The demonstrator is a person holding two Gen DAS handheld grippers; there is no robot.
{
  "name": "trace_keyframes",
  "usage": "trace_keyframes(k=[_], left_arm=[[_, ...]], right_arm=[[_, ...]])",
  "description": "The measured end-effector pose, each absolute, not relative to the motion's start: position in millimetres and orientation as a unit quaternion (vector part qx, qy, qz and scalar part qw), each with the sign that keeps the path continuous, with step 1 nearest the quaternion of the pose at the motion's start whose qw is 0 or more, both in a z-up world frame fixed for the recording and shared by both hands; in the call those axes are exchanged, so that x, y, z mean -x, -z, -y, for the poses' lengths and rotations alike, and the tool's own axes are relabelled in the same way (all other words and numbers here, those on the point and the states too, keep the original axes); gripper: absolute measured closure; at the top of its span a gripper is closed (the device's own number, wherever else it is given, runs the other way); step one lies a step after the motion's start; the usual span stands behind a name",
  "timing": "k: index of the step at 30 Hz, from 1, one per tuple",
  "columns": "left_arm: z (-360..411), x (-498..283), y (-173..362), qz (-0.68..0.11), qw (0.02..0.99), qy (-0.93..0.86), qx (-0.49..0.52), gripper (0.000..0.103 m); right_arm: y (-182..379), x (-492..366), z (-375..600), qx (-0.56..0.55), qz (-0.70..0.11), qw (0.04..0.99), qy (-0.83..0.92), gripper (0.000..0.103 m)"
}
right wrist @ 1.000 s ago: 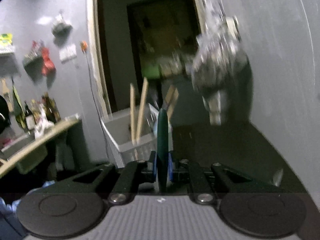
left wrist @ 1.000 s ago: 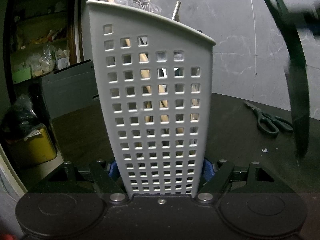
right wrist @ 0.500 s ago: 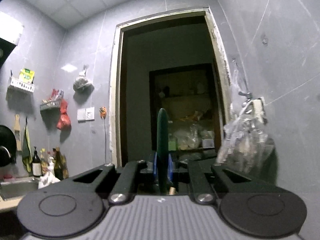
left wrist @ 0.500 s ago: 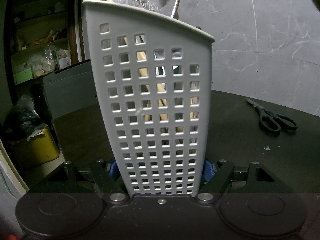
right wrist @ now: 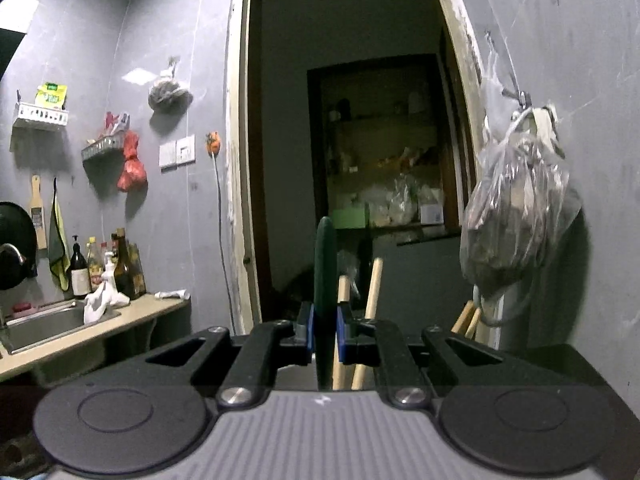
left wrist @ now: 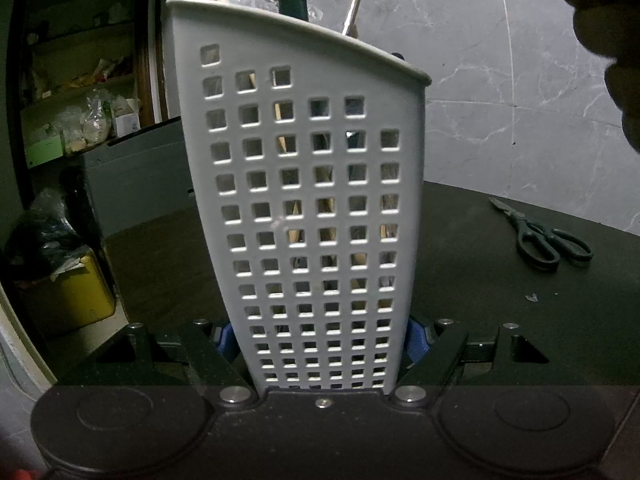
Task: Organize utensils
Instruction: 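Carry the knife with the right tool up over the basket, then drop the knife into the basket while the left tool holds it steady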
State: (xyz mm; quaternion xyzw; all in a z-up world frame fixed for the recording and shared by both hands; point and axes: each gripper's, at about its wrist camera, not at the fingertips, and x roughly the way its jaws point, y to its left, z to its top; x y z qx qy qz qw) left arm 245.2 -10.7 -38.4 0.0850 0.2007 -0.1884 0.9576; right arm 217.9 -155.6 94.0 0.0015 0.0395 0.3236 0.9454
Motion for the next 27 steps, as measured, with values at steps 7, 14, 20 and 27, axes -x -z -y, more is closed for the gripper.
trace_keyframes(k=[7, 14, 20, 27], left_arm=[[11.1, -245.2, 38.4, -0.201, 0.957, 0.189, -0.085, 0.026], [10.6, -245.2, 38.3, -0.201, 0.957, 0.189, -0.085, 0.026], [10.7, -245.4, 38.3, -0.200, 0.958, 0.189, -0.085, 0.026], [10.2, -245.3, 38.4, -0.199, 0.958, 0.189, -0.083, 0.026]], right_arm=[[-78.4, -216.8, 154.4, 0.014, -0.072, 0.940, -0.332, 0.089], [-72.4, -205.7, 173.2, 0.004, -0.076, 0.937, -0.341, 0.045], [-82.3, -189.2, 199.0, -0.008, -0.047, 0.948, -0.315, 0.007], [-77.0, -178.8, 235.8, 0.014, -0.069, 0.976, -0.205, 0.000]])
